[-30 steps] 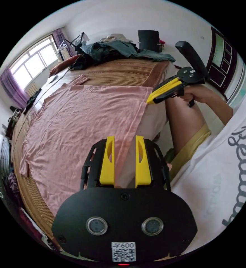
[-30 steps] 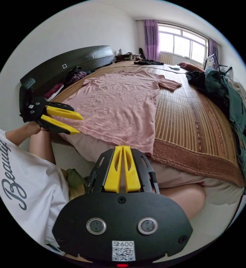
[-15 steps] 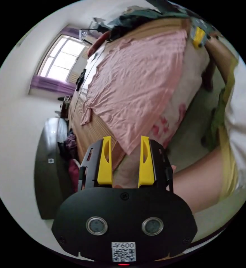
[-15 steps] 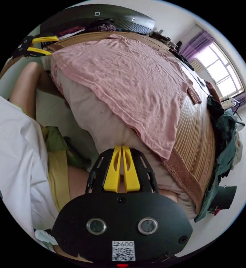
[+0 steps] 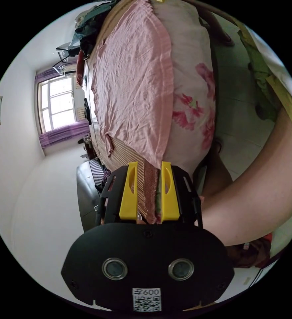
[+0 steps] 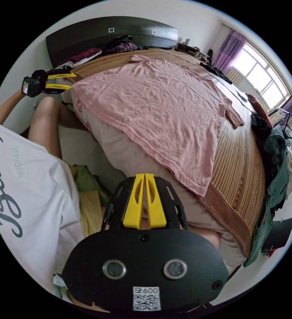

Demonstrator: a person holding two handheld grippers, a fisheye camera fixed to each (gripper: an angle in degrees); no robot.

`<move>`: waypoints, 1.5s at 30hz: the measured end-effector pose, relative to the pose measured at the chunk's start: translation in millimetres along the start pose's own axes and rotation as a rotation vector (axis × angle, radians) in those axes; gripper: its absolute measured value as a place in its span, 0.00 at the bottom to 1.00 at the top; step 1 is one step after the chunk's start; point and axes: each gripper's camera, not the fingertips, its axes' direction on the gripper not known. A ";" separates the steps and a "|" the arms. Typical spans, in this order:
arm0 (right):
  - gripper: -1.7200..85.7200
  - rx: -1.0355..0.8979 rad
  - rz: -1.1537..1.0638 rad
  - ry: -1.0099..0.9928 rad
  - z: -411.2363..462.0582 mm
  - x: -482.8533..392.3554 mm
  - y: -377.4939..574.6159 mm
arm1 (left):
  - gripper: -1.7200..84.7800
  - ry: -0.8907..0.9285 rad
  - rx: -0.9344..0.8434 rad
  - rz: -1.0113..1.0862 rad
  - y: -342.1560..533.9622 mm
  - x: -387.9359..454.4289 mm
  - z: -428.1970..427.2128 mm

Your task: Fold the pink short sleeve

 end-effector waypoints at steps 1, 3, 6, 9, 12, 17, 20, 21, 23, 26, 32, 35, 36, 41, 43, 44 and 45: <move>0.01 0.005 0.003 0.005 -2.7 -3.0 -1.1 | 0.13 0.006 0.004 -0.002 2.5 -0.7 8.9; 0.01 0.002 0.006 0.014 -6.0 -6.6 -2.8 | 0.12 0.004 0.004 -0.009 5.7 -1.8 21.4; 0.01 0.001 0.011 0.016 -12.2 -11.5 -6.6 | 0.10 0.012 0.016 -0.004 10.2 -2.6 37.5; 0.01 0.010 0.009 0.007 -21.1 -17.5 -13.6 | 0.07 0.005 0.017 -0.001 12.4 -5.3 53.2; 0.01 0.044 -0.017 -0.009 -34.3 -27.3 -23.4 | 0.05 -0.001 0.038 -0.030 14.5 -12.7 65.6; 0.01 0.101 -0.034 0.023 -58.0 -40.6 -47.1 | 0.04 0.000 0.035 -0.115 21.7 -33.1 91.5; 0.01 0.103 0.028 0.083 -74.4 -26.4 -50.8 | 0.03 0.020 0.060 -0.193 24.3 -45.3 100.1; 0.01 0.107 0.046 0.091 -78.1 -21.8 -50.6 | 0.03 0.025 0.065 -0.205 24.2 -47.2 102.4; 0.01 0.120 0.136 0.097 -94.7 0.9 -49.7 | 0.03 0.049 0.062 -0.241 20.5 -52.6 114.8; 0.01 0.136 0.248 0.102 -115.3 27.0 -49.6 | 0.03 0.080 0.060 -0.306 15.8 -62.3 130.7; 0.01 0.202 0.429 0.151 -158.1 62.1 -52.7 | 0.03 0.145 0.054 -0.424 8.2 -84.6 160.0; 0.01 0.256 0.456 0.093 -174.1 72.1 -61.8 | 0.03 0.155 0.055 -0.435 -2.4 -93.9 170.6; 0.01 0.250 0.457 0.086 -174.7 73.7 -65.2 | 0.03 0.156 0.055 -0.440 -4.7 -96.5 172.5; 0.01 0.241 0.435 0.126 -199.2 85.9 -86.6 | 0.03 0.176 0.053 -0.473 -25.3 -121.5 187.2; 0.01 0.331 0.483 0.013 -220.6 110.2 -91.5 | 0.03 0.172 0.050 -0.464 -35.4 -128.4 191.3; 0.01 0.353 0.504 -0.027 -230.0 128.6 -101.2 | 0.03 0.181 0.049 -0.468 -42.0 -134.2 195.2; 0.01 0.355 0.509 -0.031 -233.1 137.7 -108.0 | 0.03 0.187 0.048 -0.474 -44.9 -137.4 197.3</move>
